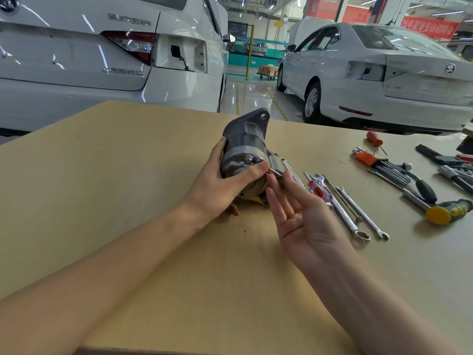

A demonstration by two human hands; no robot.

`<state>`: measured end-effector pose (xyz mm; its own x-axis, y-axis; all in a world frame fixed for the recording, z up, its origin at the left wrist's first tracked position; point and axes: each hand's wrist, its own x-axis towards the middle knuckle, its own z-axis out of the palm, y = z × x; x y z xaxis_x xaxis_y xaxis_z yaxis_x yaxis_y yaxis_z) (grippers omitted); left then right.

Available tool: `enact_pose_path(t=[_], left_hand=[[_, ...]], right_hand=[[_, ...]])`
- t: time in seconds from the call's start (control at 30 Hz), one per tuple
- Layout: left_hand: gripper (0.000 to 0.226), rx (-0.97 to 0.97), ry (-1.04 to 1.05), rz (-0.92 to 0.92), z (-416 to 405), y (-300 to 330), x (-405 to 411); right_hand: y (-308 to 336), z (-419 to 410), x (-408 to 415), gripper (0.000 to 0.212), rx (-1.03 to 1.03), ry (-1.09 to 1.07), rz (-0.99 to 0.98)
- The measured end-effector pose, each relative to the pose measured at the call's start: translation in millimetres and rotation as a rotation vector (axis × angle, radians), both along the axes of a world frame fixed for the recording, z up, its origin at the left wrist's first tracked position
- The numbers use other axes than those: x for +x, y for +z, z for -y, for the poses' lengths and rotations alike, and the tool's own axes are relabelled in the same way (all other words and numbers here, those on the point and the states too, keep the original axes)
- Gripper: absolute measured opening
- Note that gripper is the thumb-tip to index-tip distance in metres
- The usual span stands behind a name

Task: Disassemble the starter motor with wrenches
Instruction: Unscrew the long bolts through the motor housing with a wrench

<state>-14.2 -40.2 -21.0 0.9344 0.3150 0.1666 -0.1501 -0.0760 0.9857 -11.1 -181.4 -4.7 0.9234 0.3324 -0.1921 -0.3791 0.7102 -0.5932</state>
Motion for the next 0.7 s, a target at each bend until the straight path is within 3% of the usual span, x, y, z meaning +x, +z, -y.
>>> enact_pose_path(t=[0.13, 0.23, 0.4, 0.47, 0.53, 0.63, 0.7], left_hand=[[0.124, 0.009, -0.014, 0.003, -1, 1, -1], [0.124, 0.024, -0.033, 0.000, -2, 1, -2], [0.106, 0.051, -0.071, 0.000, -4, 1, -3], [0.104, 0.066, -0.077, -0.002, -5, 2, -4], [0.115, 0.075, -0.064, -0.007, -5, 3, -4], [0.135, 0.073, -0.051, -0.025, -4, 2, -2], [0.140, 0.068, -0.059, -0.032, -5, 2, -3]], right_hand=[[7, 2, 12, 0.006, -0.224, -0.128, 0.339], [28, 1, 21, 0.008, -0.654, -0.253, 0.846], [58, -21, 29, 0.023, -1.240, -0.124, 1.577], [64, -23, 33, 0.023, -1.395, -0.052, 1.733], [67, -22, 34, 0.024, -1.300, 0.026, 1.698], [68, -13, 32, 0.023, -0.688, 0.072, 1.309], [65, -6, 32, 0.013, -0.412, 0.045, 1.051]])
